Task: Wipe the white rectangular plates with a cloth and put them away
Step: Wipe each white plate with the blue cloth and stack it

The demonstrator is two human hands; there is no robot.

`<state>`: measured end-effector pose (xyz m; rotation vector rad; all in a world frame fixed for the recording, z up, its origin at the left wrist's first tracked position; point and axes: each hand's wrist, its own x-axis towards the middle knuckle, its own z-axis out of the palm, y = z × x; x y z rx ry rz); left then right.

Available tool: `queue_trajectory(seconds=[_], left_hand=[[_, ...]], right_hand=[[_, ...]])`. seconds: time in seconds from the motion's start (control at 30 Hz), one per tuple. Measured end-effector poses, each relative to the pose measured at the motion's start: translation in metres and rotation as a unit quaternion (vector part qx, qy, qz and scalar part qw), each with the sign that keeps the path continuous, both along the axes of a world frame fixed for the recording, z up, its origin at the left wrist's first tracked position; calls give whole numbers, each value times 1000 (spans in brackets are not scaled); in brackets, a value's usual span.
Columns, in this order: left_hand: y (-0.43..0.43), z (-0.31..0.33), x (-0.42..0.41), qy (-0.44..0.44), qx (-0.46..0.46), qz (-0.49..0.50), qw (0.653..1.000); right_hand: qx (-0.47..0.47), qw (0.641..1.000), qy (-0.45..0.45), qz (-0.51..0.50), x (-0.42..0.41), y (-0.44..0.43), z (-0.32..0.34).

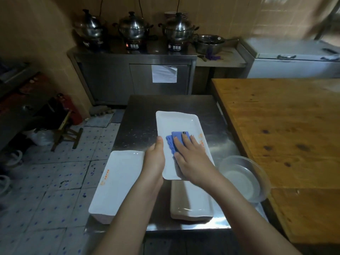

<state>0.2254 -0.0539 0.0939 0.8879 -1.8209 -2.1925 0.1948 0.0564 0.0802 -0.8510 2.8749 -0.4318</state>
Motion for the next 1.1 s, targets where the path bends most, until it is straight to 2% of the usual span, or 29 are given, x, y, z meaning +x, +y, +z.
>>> queue_trajectory(seconds=[0.13, 0.23, 0.33, 0.5, 0.6, 0.73, 0.83, 0.97, 1.1], left_hand=[[2, -5, 11, -9, 8, -15, 1000], [-3, -9, 13, -5, 6, -14, 1000], [-3, -13, 12, 5, -9, -15, 1000], [3, -23, 18, -19, -6, -37, 999], [6, -30, 17, -29, -9, -44, 999], [10, -42, 17, -46, -17, -61, 997], [11, -54, 13, -52, -20, -74, 996], [15, -74, 8, -70, -17, -82, 994], [15, -100, 6, -122, -39, -92, 988]], right_hand=[[-37, 996, 13, -77, -2, -9, 4], [-56, 995, 28, -81, 17, -11, -3], [-151, 981, 15, -120, 26, -9, -7], [-313, 914, -47, -254, 27, 0, -12], [-330, 893, -93, -291, 20, 6, -17], [-383, 832, -220, -337, 13, 17, -14], [-459, 762, -323, -323, 11, 29, -10], [-511, 735, -358, -266, 5, 52, -14], [-548, 679, -411, -263, -3, 66, -31]])
